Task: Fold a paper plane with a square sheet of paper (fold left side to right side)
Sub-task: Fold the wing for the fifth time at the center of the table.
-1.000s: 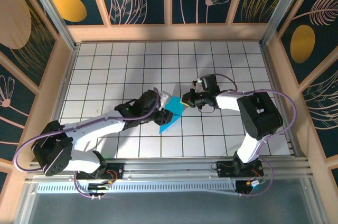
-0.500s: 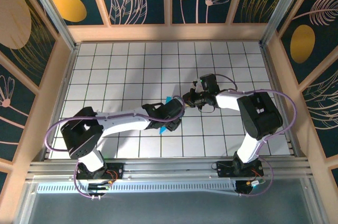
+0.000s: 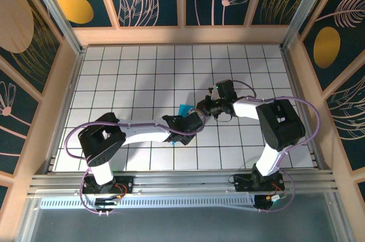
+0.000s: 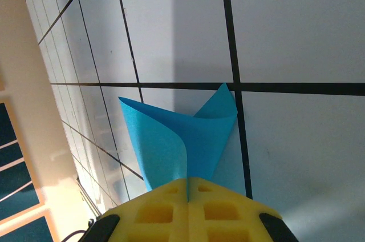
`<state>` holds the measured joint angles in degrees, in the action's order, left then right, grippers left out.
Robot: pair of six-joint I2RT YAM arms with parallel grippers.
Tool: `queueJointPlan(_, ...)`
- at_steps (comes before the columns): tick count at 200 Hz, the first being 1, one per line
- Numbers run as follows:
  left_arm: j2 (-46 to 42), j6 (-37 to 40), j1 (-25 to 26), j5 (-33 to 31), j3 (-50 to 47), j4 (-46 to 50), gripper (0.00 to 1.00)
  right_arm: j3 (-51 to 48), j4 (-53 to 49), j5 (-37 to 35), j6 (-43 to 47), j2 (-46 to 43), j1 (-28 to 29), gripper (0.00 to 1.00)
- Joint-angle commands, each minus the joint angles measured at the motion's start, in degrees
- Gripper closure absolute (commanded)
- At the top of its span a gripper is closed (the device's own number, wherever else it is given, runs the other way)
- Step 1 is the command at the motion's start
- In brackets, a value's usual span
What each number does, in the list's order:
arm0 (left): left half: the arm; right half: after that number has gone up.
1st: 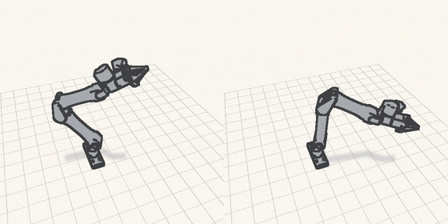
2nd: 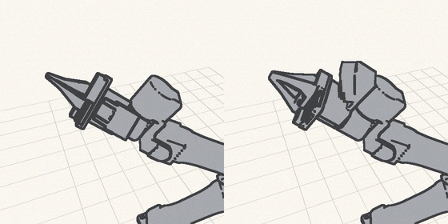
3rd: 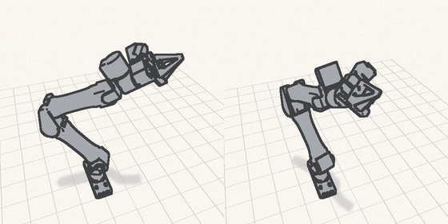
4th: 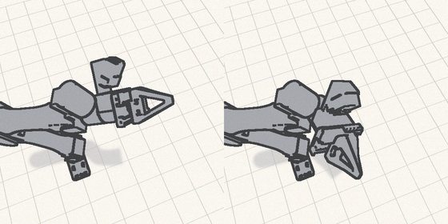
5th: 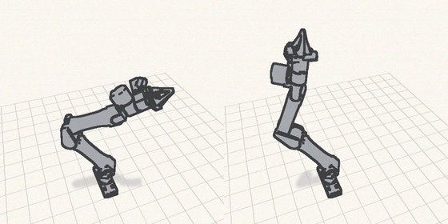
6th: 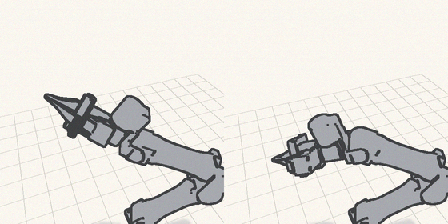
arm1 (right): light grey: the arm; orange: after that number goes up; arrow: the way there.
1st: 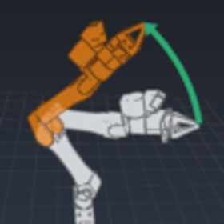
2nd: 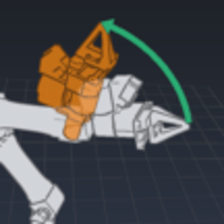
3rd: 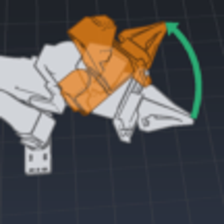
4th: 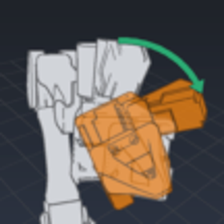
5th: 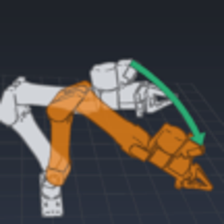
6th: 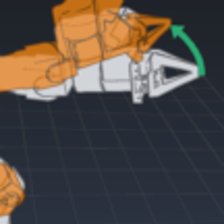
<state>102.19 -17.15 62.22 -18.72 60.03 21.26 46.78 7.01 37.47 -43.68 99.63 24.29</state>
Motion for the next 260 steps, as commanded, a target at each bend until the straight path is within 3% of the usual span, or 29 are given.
queueJointPlan(1, 1.46, 0.98, 0.19, -2.33, 1.27, 1.24, 0.43, 0.63, -1.02, 0.32, -0.25, 0.31, -0.40, 1.00)
queueJointPlan(131, 2.43, 0.05, 0.19, -1.50, 0.81, -0.77, 0.84, 0.19, -1.71, -2.53, -1.21, -0.65, -0.85, 0.98)
queueJointPlan(156, 2.46, -0.11, 0.19, -1.13, 0.70, -0.91, 0.86, -0.53, -1.38, -4.69, -2.02, -3.88, -2.03, 0.78)
queueJointPlan(182, 2.54, -0.16, 0.12, -1.00, 0.86, -0.95, 0.84, -1.26, -2.15, -5.74, -1.75, -7.37, -3.77, 0.67)
queueJointPlan(260, 2.44, -0.25, 0.19, -0.53, 1.52, -1.22, 0.79, -3.80, -1.80, -3.73, -2.97, -5.37, -4.02, 0.57)
